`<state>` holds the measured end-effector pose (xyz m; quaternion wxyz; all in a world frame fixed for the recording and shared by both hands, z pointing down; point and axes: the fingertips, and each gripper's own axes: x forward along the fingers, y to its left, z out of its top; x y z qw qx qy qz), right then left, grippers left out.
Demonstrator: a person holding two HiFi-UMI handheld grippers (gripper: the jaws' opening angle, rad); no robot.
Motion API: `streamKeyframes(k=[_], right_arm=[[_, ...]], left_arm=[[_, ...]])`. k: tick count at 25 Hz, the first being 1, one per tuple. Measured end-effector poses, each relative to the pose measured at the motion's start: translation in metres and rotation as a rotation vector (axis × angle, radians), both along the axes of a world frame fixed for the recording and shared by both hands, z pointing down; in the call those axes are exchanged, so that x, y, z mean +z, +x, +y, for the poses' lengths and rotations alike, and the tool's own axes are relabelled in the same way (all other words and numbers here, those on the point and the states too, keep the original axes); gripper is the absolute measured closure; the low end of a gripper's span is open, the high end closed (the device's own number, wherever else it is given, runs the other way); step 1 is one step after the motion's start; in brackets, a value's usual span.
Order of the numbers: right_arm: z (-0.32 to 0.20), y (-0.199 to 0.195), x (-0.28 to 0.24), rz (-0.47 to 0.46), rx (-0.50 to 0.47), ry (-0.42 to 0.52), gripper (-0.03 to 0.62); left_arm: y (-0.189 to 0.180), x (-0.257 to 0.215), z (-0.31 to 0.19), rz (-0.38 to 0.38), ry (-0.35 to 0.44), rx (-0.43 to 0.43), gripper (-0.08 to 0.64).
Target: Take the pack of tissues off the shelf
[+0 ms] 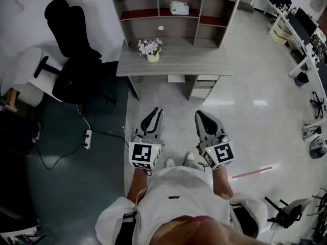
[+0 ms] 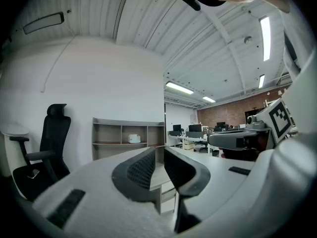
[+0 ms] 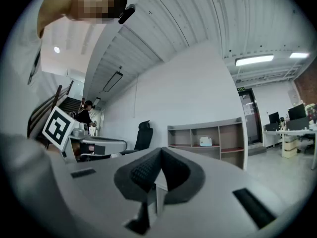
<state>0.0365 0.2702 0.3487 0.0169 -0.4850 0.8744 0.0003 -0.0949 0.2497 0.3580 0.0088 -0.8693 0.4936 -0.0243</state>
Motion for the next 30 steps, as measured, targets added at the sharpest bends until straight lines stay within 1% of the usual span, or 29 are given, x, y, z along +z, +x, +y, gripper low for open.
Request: streamKeyframes(k=[6, 14, 21, 26, 30], right_arm=[[-0.005, -0.005, -0.002, -0.024, 0.018, 0.014, 0.568], [-0.013, -0.015, 0.002, -0.014, 0.015, 0.016, 0.568], [-0.041, -0.014, -0.003, -0.009, 0.007, 0.026, 0.568], [-0.070, -0.007, 0.002, -0.020, 0.007, 0.016, 0.569], [-0.097, -0.003, 0.000, -0.010, -0.001, 0.020, 0.569]], left_arm=[[-0.006, 0.000, -0.004, 0.003, 0.010, 0.002, 0.488], [-0.012, 0.002, -0.017, 0.000, 0.018, 0.004, 0.488], [-0.009, -0.002, -0.045, -0.004, 0.023, 0.003, 0.488], [-0.005, 0.003, -0.071, -0.012, 0.019, -0.002, 0.488], [0.000, 0.000, -0.096, -0.014, 0.020, -0.007, 0.488]])
